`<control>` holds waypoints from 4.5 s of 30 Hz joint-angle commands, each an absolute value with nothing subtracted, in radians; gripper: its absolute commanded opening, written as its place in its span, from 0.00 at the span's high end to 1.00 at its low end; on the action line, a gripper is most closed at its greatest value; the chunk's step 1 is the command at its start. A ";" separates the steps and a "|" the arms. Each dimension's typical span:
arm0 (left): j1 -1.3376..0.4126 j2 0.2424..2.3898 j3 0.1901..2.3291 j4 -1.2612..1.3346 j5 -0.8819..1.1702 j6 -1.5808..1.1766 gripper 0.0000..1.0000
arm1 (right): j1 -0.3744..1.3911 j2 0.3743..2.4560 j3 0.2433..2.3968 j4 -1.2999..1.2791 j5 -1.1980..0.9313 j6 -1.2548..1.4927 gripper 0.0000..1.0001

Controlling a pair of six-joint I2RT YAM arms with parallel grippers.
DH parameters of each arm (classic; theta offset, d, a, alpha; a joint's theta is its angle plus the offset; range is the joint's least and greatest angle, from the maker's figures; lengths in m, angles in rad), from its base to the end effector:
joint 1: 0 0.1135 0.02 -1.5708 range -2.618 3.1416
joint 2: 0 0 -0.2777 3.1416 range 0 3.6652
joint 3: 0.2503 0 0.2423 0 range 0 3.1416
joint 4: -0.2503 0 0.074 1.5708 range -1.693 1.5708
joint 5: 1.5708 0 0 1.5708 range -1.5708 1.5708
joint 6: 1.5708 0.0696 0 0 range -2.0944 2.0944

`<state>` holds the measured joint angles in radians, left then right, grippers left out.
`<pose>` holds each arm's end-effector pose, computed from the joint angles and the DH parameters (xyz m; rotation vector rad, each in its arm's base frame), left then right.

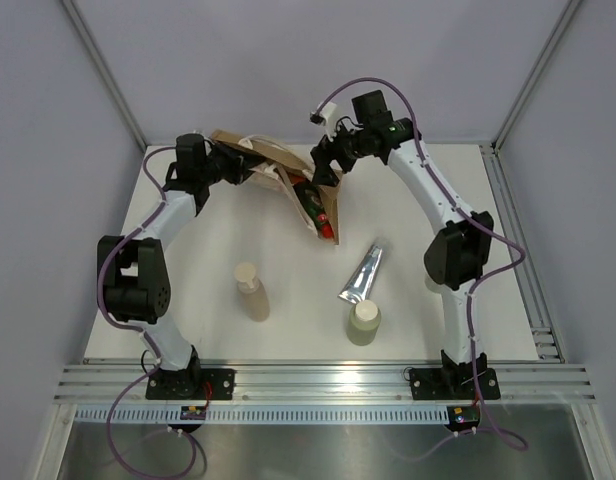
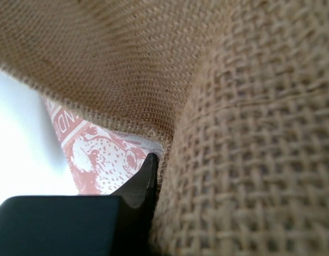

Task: Place the personal care products into the canvas bag

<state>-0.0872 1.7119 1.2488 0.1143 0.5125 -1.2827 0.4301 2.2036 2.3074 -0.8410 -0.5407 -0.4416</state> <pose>0.4179 -0.0708 0.2912 -0.8653 1.9573 -1.3598 0.4490 0.2454 0.3316 -1.1937 1.9128 0.6145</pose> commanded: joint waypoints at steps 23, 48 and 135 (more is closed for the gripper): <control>-0.078 1.663 1.427 0.233 0.595 -1.379 1.00 | 0.681 1.815 1.709 -0.472 -0.272 -0.449 0.27; -0.078 1.641 1.402 0.233 0.612 -1.371 1.00 | 0.661 1.678 1.451 -0.466 -0.230 0.141 0.40; -0.020 1.690 1.554 -0.318 0.638 -1.067 1.00 | 0.146 1.799 1.973 -0.169 -0.634 1.184 1.00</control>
